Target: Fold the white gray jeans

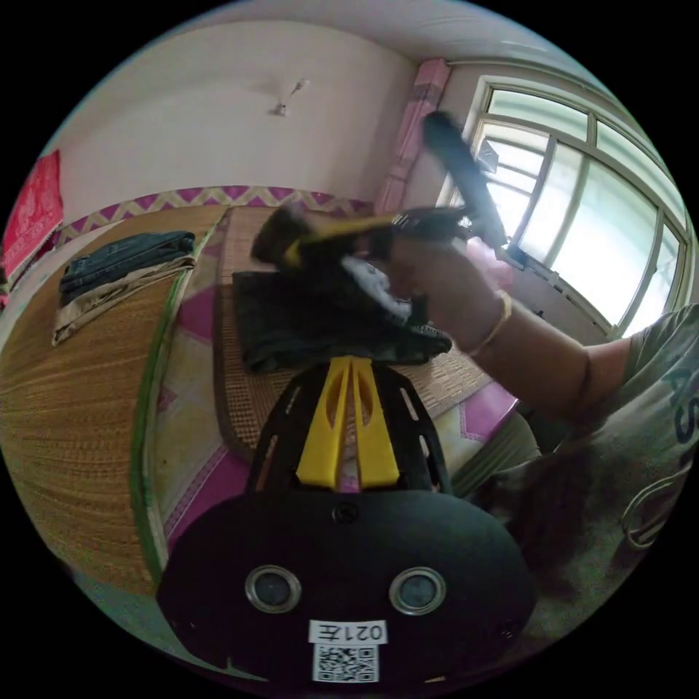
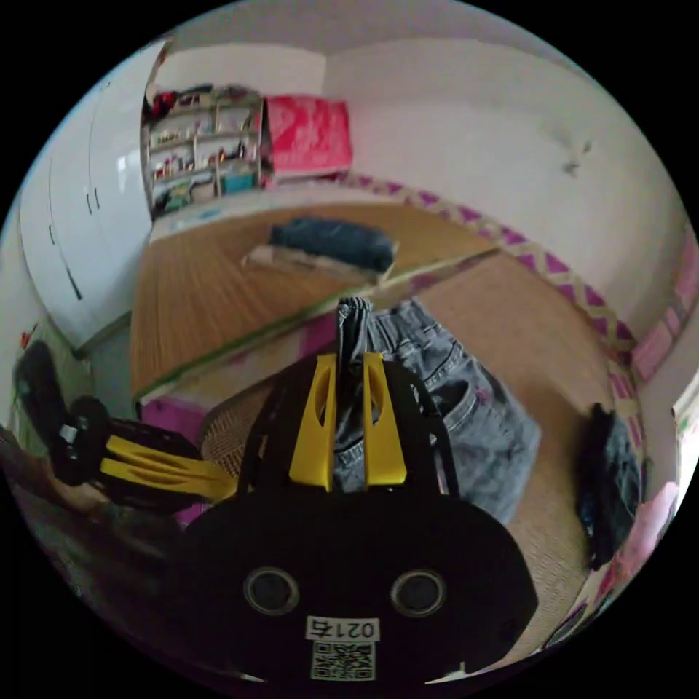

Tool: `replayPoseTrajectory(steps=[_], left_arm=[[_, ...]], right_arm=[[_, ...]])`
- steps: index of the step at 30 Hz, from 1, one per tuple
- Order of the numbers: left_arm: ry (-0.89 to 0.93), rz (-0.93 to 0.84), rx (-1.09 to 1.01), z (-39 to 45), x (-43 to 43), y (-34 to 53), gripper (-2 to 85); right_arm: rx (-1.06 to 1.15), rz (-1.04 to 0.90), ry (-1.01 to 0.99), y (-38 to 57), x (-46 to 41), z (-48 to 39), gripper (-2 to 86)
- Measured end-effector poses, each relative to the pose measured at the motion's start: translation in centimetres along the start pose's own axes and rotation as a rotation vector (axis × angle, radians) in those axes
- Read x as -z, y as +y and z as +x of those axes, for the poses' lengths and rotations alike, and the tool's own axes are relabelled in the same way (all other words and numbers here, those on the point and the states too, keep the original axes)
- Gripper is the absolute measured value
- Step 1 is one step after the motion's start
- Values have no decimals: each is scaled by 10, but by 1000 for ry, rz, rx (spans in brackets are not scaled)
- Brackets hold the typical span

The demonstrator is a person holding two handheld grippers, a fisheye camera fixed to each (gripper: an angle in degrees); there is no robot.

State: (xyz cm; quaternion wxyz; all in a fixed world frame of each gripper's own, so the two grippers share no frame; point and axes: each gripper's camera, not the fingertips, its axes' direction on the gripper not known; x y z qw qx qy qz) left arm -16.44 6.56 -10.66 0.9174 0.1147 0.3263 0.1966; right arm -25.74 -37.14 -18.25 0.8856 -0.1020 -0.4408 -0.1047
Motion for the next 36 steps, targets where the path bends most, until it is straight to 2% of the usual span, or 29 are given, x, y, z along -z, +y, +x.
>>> replayPoseTrajectory(steps=[2, 6, 8, 10, 14, 16, 17, 21, 23, 25, 27, 31, 33, 36], left_arm=[[-12, -1, 10, -12, 6, 4, -5], [12, 18, 56, -44, 14, 6, 31], [12, 31, 63, -54, 12, 0, 38], [-29, 38, 48, -64, 5, -12, 19], [-103, 60, 73, -84, -8, -32, -3], [-87, 60, 89, -101, -18, -46, 1], [-82, 66, 101, -106, -21, -49, 3], [-17, 92, 134, -144, -38, -74, 72], [26, 84, 175, -166, -49, -87, 94], [89, 50, 232, -202, -69, -106, 119], [141, -2, 275, -230, -90, -121, 135], [199, -192, 429, -281, -150, -145, 166], [252, -245, 443, -291, -172, -151, 160], [211, -285, 429, -298, -192, -162, 143]], right_arm=[[-35, -7, -63, 12, -20, -4, 57], [-6, 104, 23, 21, 16, -24, 56], [28, 54, -6, 22, 1, -33, 56], [49, 0, -48, 31, -28, -36, 57], [32, 43, -154, 41, -3, -12, 72], [13, 81, -312, 55, 40, 25, 86], [-14, 103, -321, 61, 54, 38, 91], [-329, 207, -112, 120, 143, 166, 105], [-506, 193, -108, 148, 155, 236, 114], [-696, 157, -260, 184, 146, 321, 130], [-784, 149, -421, 204, 131, 367, 141], [-829, 87, -588, 207, 106, 412, 163], [-822, 87, -629, 200, 105, 420, 165], [-808, 76, -647, 188, 109, 430, 161]])
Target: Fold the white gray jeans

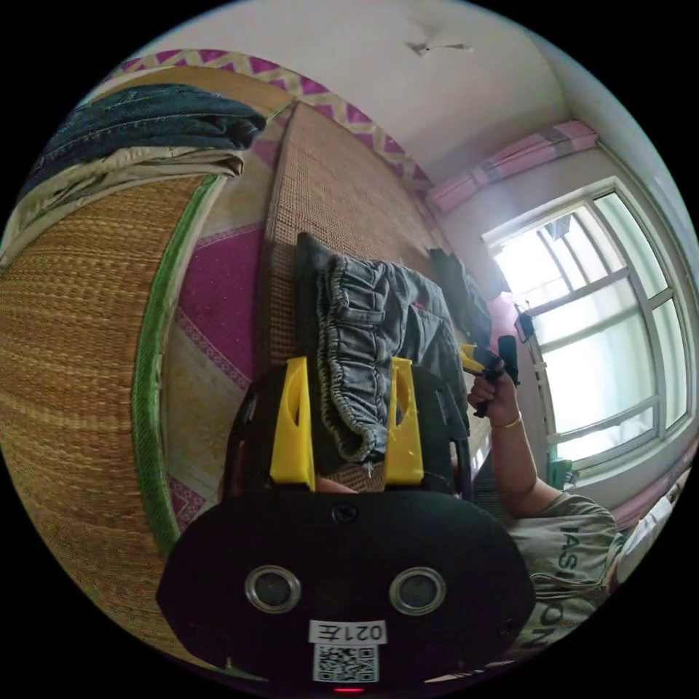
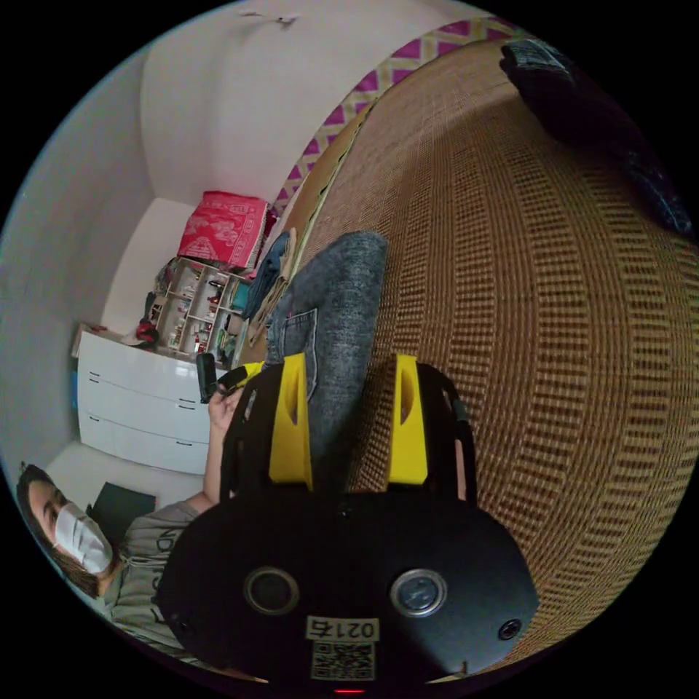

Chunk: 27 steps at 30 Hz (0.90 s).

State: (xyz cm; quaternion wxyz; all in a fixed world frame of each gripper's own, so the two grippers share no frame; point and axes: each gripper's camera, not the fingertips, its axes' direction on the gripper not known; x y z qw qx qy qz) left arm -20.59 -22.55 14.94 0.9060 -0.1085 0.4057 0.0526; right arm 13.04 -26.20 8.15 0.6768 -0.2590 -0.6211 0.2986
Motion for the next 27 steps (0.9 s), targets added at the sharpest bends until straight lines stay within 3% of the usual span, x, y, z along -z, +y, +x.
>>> replayPoseTrajectory(steps=[8, 18, 23, 27], left_arm=[[37, -61, 92, -30, -21, -44, 107], [262, 69, 214, -66, -40, -54, 56], [203, 98, 78, -14, -22, -72, 44], [185, 91, -120, 75, -20, -112, 42]], right_arm=[[27, -59, 41, -30, -10, -18, 109], [6, 15, 16, -31, 7, -11, 67], [120, 22, -8, -37, 29, -36, 58], [241, 86, 22, -41, 101, -54, 57]])
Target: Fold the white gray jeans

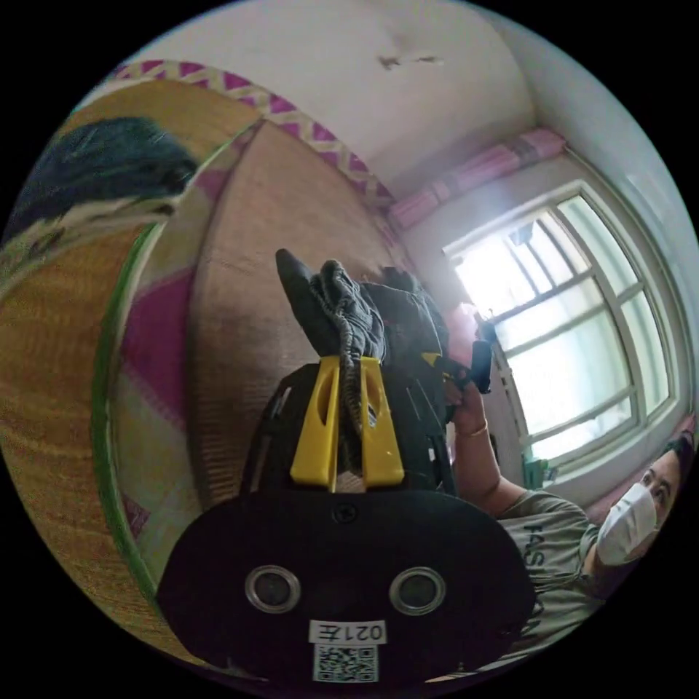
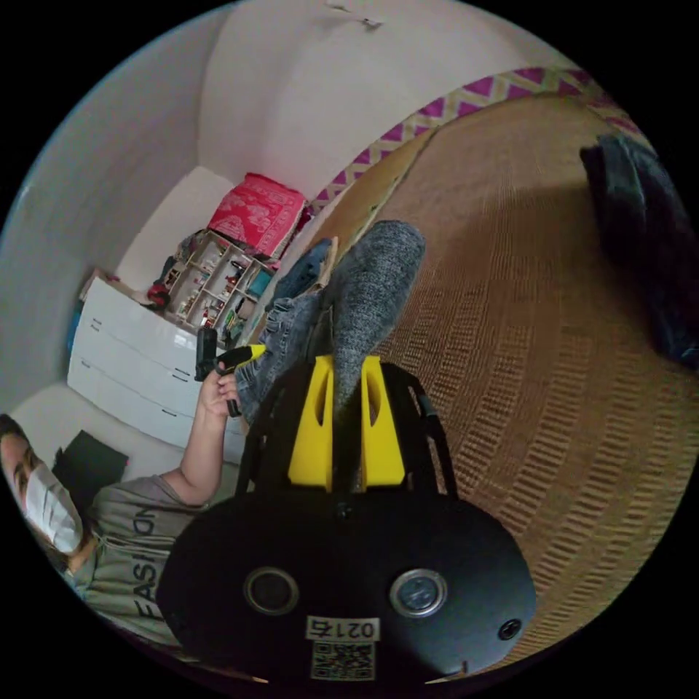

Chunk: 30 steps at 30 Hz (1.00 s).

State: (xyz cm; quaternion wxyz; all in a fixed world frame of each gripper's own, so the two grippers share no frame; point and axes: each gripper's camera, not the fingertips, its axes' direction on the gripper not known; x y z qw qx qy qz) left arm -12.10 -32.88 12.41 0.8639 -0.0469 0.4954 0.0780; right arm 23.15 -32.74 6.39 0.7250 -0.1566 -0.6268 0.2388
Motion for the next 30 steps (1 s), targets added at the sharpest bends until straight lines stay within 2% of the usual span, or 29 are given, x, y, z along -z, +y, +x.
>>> replayPoseTrajectory(steps=[5, 10, 14, 17, 18, 20, 21, 23, 25, 27, 30], left_arm=[[81, -43, -148, 88, -78, -84, 42], [117, -97, -198, 168, -207, -173, 43], [79, -142, -204, 199, -285, -201, 45], [-33, -210, -186, 194, -349, -199, 53], [-91, -242, -187, 187, -367, -192, 57], [-31, -154, -194, 176, -361, -177, 60], [71, -99, -193, 171, -348, -168, 60], [112, -62, -177, 166, -325, -157, 56], [37, -33, -231, 168, -287, -137, 59], [-35, -31, -284, 172, -257, -117, 59], [-245, -4, -307, 175, -203, -76, 24]], right_arm=[[-35, 141, 46, -29, 136, 43, 59], [-104, 228, 267, -81, 261, 113, 60], [-198, 214, 370, -106, 290, 189, 63], [-286, 120, 456, -111, 263, 272, 75], [-361, 81, 545, -103, 243, 307, 86], [-376, 77, 691, -88, 219, 333, 101], [-339, 129, 762, -75, 211, 337, 101], [-269, 232, 802, -52, 205, 329, 102], [-128, 343, 877, -19, 192, 298, 97], [-37, 365, 898, 2, 171, 274, 95], [114, 312, 752, 32, 113, 238, 95]])
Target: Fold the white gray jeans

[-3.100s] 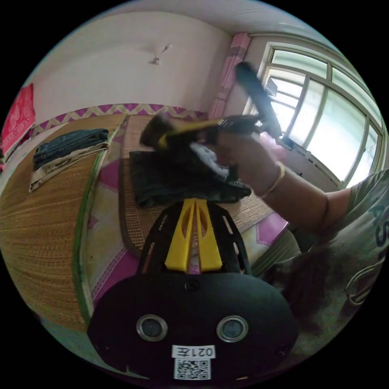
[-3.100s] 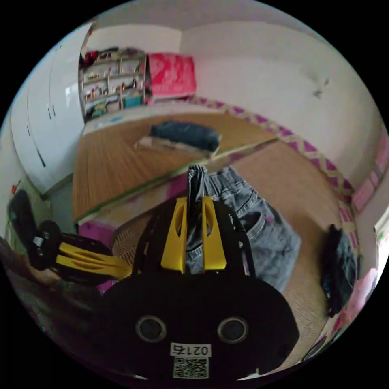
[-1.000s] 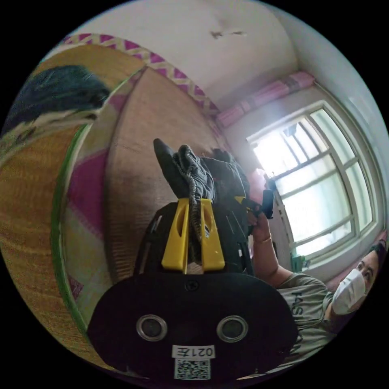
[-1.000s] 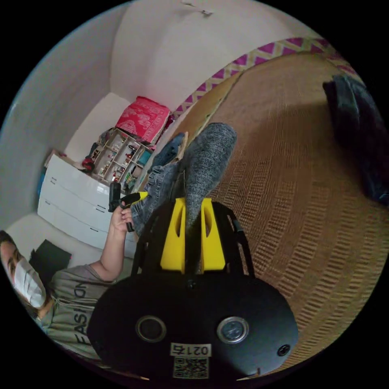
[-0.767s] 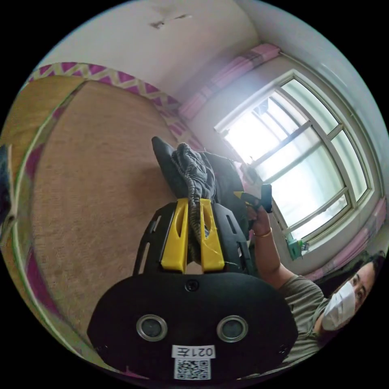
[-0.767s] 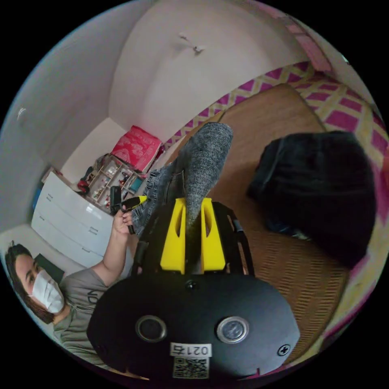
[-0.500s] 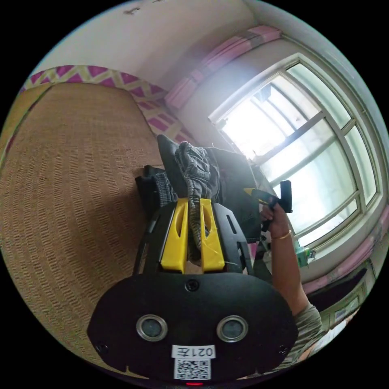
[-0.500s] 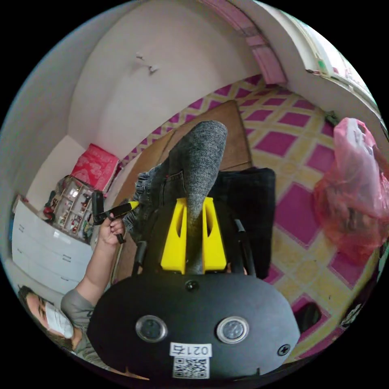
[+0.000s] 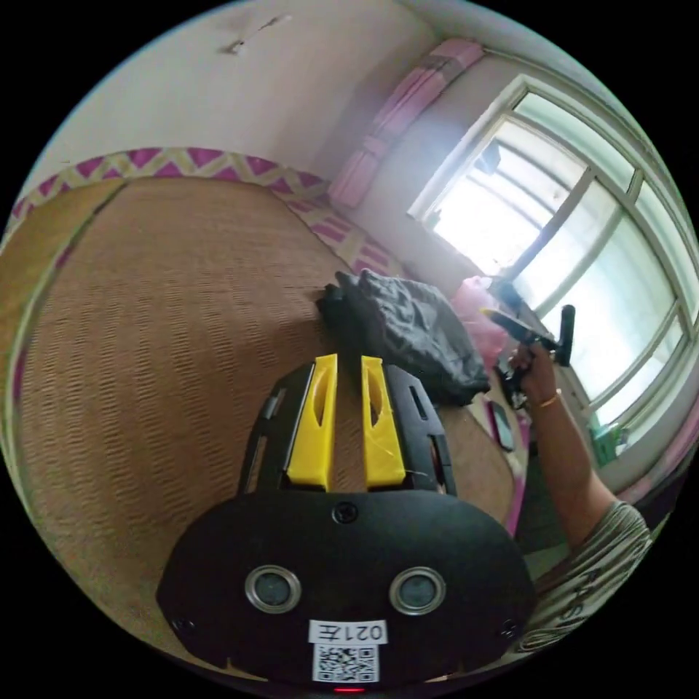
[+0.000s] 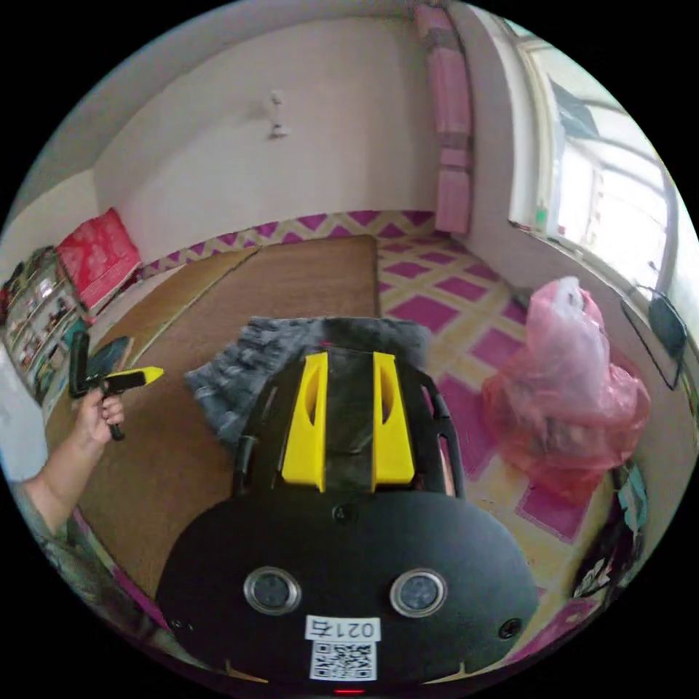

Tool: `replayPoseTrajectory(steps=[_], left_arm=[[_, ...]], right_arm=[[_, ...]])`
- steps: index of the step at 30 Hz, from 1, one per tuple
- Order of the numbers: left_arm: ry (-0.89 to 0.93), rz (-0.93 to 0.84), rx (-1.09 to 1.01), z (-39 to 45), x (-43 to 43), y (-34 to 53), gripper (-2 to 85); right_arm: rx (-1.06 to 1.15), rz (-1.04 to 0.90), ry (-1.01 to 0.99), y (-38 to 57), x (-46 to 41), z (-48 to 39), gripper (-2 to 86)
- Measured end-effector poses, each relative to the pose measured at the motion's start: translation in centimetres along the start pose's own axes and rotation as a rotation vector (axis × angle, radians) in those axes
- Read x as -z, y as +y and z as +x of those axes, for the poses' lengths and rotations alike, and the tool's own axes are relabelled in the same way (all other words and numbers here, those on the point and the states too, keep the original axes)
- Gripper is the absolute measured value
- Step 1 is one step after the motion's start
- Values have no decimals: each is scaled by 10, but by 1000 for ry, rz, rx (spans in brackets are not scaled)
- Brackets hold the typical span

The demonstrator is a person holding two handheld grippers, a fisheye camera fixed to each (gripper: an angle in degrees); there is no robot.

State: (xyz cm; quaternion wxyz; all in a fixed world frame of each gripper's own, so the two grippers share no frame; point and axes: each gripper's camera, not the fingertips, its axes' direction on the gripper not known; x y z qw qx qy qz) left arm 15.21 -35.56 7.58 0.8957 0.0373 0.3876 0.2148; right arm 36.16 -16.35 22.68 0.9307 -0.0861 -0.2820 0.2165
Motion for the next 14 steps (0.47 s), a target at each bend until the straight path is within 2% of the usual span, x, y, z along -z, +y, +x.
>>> replayPoseTrajectory(steps=[5, 9, 14], left_arm=[[-230, 43, -45, -3, 93, 89, -8], [-422, 163, 34, -17, 186, 183, -9], [-568, 147, 145, -38, 271, 267, -10]], right_arm=[[274, -64, -204, 65, -50, -155, 76], [529, -88, -284, 137, -105, -310, 43], [804, -60, -409, 217, -179, -473, 67]])
